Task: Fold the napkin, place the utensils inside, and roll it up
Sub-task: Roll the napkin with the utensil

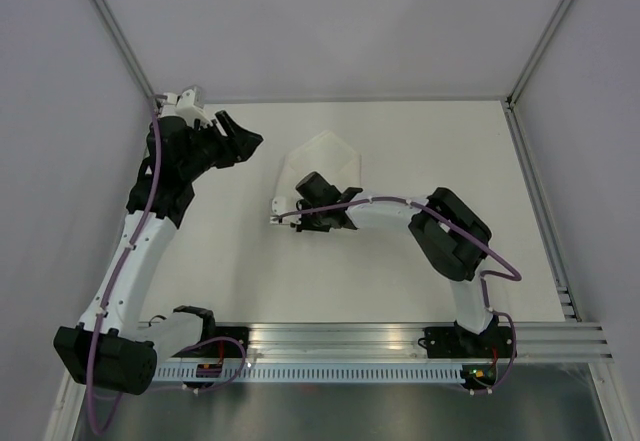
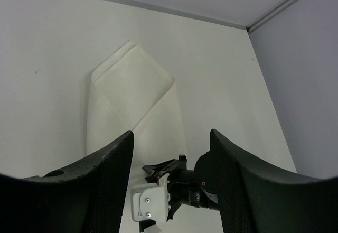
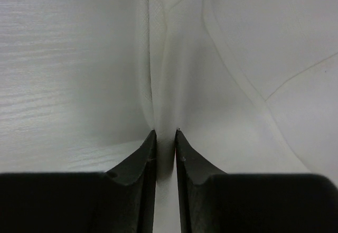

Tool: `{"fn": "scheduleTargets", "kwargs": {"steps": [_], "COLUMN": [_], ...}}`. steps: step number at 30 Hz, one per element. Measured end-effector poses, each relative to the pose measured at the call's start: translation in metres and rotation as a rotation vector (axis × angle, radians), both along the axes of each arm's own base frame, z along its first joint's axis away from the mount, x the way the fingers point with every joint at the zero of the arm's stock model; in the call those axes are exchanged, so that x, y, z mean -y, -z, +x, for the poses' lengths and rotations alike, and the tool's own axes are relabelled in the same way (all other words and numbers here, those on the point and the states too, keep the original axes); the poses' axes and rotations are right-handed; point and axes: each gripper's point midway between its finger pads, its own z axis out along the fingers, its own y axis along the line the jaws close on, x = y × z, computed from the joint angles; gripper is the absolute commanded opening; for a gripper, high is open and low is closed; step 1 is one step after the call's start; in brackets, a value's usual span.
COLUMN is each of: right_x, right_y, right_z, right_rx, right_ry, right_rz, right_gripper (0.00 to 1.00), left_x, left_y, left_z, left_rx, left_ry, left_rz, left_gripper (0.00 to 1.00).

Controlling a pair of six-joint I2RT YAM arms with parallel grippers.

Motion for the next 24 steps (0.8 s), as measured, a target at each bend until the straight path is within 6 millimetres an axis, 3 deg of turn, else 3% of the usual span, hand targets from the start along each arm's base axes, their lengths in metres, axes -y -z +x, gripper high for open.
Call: {"fn": "scheduleTargets", "kwargs": {"steps": [9,16,24], "right_x": [0.003,0.018,0.032], "right_y": [0.0,0.002,0.002], "right_z": [0.0,-0.008,-0.02], "right_rx": [-0.186,-0.399,-0.617], "right_ry": [-0.048,-0.083,-0.104], "right_rz": [0.013,0.042,0.061], "right_gripper": [0.16,0.15,0.15], "left_x": [0.0,0.002,0.031], "left_y": [0.02,0.037,0.076], "left_z": [-0.001,-0.014,-0.043], "left_rx": [-0.02,-0.001,0.007], "left_ry": [0.003,0.019,0.117], "left_rz": [0.002,-0.004,0.01], "left_gripper": [0.65,0.64,0.64]}}
